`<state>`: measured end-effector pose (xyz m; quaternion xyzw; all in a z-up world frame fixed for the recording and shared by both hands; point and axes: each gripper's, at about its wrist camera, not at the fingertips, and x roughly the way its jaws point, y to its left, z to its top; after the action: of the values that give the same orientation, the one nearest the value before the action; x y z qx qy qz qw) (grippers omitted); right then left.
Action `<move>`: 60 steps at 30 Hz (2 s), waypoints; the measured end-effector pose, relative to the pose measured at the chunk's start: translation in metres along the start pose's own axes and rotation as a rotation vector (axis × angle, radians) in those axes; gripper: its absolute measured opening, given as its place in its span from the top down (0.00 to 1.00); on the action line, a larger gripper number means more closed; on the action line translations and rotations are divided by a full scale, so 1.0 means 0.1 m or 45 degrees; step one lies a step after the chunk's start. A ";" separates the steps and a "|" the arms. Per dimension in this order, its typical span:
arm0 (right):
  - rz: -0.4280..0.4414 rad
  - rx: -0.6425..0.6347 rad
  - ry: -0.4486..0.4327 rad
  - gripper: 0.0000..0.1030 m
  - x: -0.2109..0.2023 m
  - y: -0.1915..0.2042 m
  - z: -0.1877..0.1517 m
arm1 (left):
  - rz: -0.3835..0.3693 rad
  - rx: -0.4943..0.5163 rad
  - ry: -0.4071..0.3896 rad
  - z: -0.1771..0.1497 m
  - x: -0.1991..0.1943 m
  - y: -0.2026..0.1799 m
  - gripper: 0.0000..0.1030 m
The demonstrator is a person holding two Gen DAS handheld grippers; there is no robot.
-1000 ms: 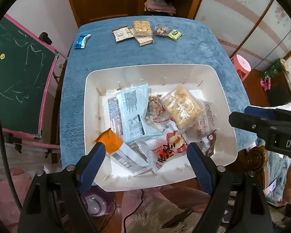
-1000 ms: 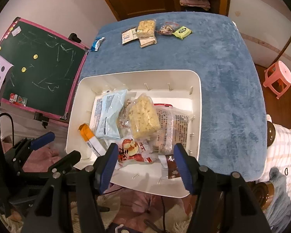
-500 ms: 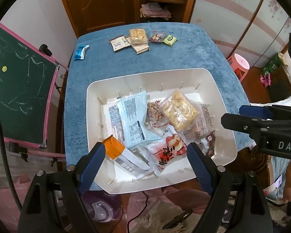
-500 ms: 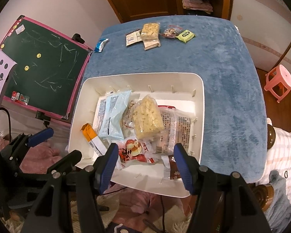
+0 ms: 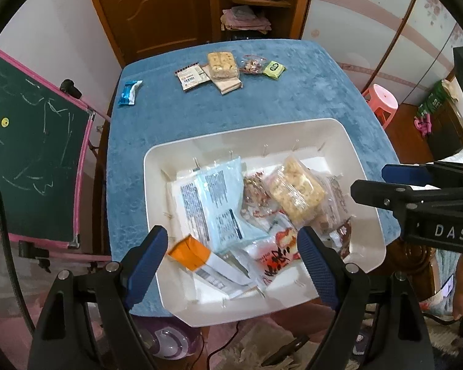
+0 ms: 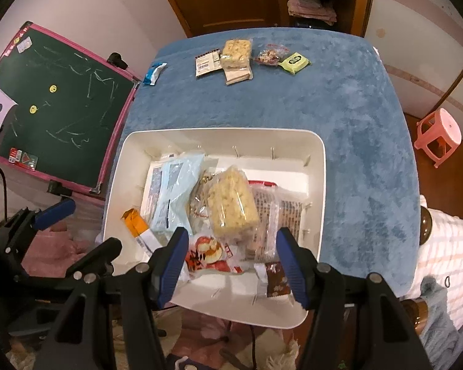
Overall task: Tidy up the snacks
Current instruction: 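Withdraw both grippers from the tray toward the remaining snacks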
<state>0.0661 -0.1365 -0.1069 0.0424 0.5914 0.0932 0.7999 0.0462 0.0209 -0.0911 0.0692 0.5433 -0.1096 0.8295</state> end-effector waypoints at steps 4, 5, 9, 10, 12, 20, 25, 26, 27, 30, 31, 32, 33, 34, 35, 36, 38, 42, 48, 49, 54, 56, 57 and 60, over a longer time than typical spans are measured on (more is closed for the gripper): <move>-0.049 -0.034 -0.004 0.42 0.06 0.09 0.12 | -0.002 0.000 -0.007 0.13 0.03 0.11 0.18; -0.059 -0.041 -0.005 0.42 0.07 0.11 0.15 | -0.003 -0.002 -0.009 0.17 0.04 0.15 0.18; -0.084 -0.058 -0.012 0.42 0.13 0.18 0.31 | 0.013 -0.014 -0.034 0.37 0.06 0.33 0.18; -0.087 -0.060 -0.012 0.42 0.14 0.20 0.35 | 0.020 -0.017 -0.041 0.42 0.06 0.39 0.18; -0.096 -0.068 -0.025 0.42 0.15 0.23 0.46 | 0.033 -0.025 -0.054 0.53 0.08 0.50 0.18; -0.153 -0.118 -0.077 0.42 0.19 0.39 0.94 | 0.099 -0.025 -0.123 1.02 0.14 0.93 0.18; -0.161 -0.138 -0.119 0.42 0.16 0.46 1.24 | 0.137 0.004 -0.168 1.29 0.17 1.09 0.18; -0.163 -0.139 -0.126 0.42 0.16 0.47 1.29 | 0.143 0.011 -0.175 1.34 0.18 1.11 0.18; -0.173 -0.142 -0.136 0.42 0.15 0.47 1.35 | 0.155 0.020 -0.188 1.40 0.19 1.14 0.18; -0.198 -0.159 -0.165 0.42 0.12 0.48 1.52 | 0.187 0.035 -0.213 1.56 0.22 1.21 0.18; -0.207 -0.160 -0.171 0.42 0.11 0.47 1.59 | 0.199 0.036 -0.218 1.62 0.24 1.24 0.18; -0.208 -0.159 -0.174 0.42 0.11 0.47 1.64 | 0.204 0.036 -0.222 1.67 0.25 1.27 0.18; -0.206 -0.155 -0.178 0.42 0.10 0.46 1.71 | 0.207 0.032 -0.226 1.74 0.27 1.32 0.18; -0.204 -0.146 -0.185 0.42 0.09 0.44 1.80 | 0.210 0.026 -0.228 1.79 0.28 1.35 0.18; -0.202 -0.140 -0.193 0.42 0.08 0.44 1.86 | 0.211 0.024 -0.230 1.83 0.29 1.38 0.18; -0.203 -0.136 -0.203 0.42 0.07 0.43 1.92 | 0.213 0.023 -0.234 1.89 0.31 1.42 0.18; -0.212 -0.134 -0.225 0.42 0.05 0.42 2.06 | 0.233 0.020 -0.234 1.98 0.36 1.50 0.18; -0.204 -0.122 -0.258 0.42 0.05 0.41 2.35 | 0.246 0.033 -0.235 2.21 0.50 1.66 0.18; -0.192 -0.094 -0.249 0.42 0.29 0.33 2.84 | 0.237 -0.004 -0.167 2.58 0.93 2.05 0.18; -0.201 -0.085 -0.232 0.42 0.38 0.30 2.93 | 0.225 -0.015 -0.151 2.62 1.00 2.10 0.18; -0.191 -0.061 -0.163 0.42 0.82 0.23 3.19 | 0.131 -0.140 -0.002 2.79 1.61 2.50 0.18; -0.152 -0.023 -0.127 0.42 1.01 0.18 3.26 | 0.129 -0.193 0.032 2.80 1.80 2.62 0.18; -0.125 -0.003 -0.110 0.42 1.11 0.15 3.29 | 0.130 -0.214 0.050 2.81 1.91 2.67 0.18; -0.079 0.046 -0.073 0.42 1.37 0.07 3.36 | 0.134 -0.247 0.102 2.80 2.17 2.76 0.18</move>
<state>0.4243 -0.0881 -0.1346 0.0413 0.5707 0.0564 0.8181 0.4490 0.1994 -0.1792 0.0213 0.5796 -0.0099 0.8146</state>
